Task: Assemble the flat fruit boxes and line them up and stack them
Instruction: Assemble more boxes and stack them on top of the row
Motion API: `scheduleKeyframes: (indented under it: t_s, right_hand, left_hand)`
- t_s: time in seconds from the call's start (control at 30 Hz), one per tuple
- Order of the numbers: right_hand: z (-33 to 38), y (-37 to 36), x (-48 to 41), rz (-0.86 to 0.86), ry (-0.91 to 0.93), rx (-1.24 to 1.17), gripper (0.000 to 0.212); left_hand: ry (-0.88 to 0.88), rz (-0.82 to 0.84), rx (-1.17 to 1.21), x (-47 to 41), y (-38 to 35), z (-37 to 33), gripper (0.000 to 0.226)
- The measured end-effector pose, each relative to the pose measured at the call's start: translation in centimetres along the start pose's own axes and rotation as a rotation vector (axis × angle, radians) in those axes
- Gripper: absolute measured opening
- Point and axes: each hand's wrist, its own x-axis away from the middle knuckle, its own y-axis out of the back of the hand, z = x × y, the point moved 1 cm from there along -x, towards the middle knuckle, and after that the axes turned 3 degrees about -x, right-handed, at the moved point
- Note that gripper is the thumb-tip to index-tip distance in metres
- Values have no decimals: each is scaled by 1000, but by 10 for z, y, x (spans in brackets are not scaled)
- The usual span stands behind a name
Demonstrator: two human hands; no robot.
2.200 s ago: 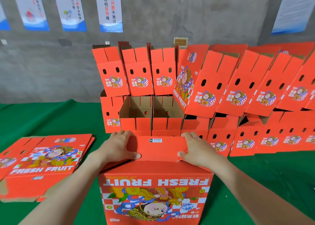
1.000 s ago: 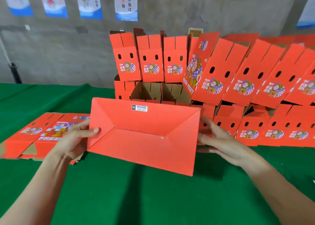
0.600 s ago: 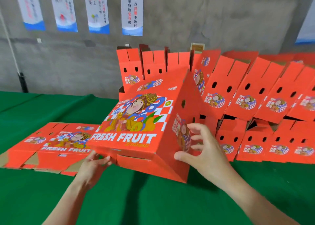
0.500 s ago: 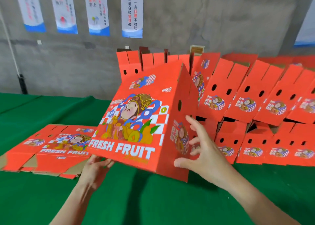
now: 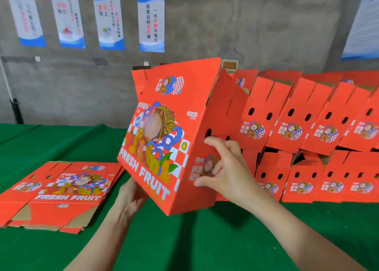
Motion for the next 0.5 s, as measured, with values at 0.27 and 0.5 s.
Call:
scheduleKeyframes:
  t_s: [0.27,0.5]
  right_hand:
    - [-8,-42,-51,-102,99,201,83]
    - [-30,-31,-117,-148,-51,312,71]
  left_hand:
    - [-254,212,-70,27,-31,3,55]
    - [-547,372,-645,-14,-93,-29,29]
